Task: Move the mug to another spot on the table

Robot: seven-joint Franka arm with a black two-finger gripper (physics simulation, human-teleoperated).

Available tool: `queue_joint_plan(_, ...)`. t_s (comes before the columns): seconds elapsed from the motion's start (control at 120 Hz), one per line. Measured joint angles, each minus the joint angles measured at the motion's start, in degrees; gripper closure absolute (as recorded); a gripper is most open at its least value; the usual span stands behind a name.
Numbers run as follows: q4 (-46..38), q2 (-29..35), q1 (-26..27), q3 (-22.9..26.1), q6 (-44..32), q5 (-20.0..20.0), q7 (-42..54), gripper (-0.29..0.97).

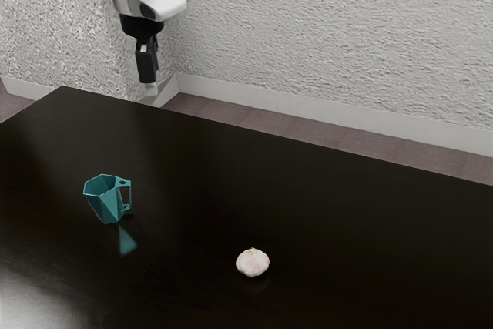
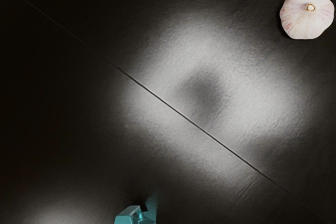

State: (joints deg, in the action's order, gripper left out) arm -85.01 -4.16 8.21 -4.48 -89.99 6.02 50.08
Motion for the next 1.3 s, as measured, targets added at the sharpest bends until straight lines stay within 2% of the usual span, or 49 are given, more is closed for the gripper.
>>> queue_joint_plan(0.208, -0.67, -0.06, -0.07, -0.05, 0.00, -0.19, 0.03, 0.00)
queue_joint_plan(0.442, -9.75, 1.12, -0.53, 0.11, 0.47, -0.69, 0.02, 0.00)
queue_joint_plan(0.625, -12.08, -2.90, -3.16, -0.23, 1.04, -0.09, 0.95, 0.00)
queue_joint_plan(0.758, -13.29, -5.74, -3.73, 0.11, 0.42, 4.35, 1.12, 0.00)
queue_joint_plan(0.892, -18.22, -6.17, -3.53, 0.33, -3.39, 9.31, 1.14, 0.00)
queue_joint_plan(1.008, -18.71, -8.80, -4.01, 0.35, -6.16, 13.06, 1.33, 0.00)
queue_joint_plan(1.3, -15.00, -17.40, -7.36, 0.36, -9.49, 15.05, 1.65, 0.00)
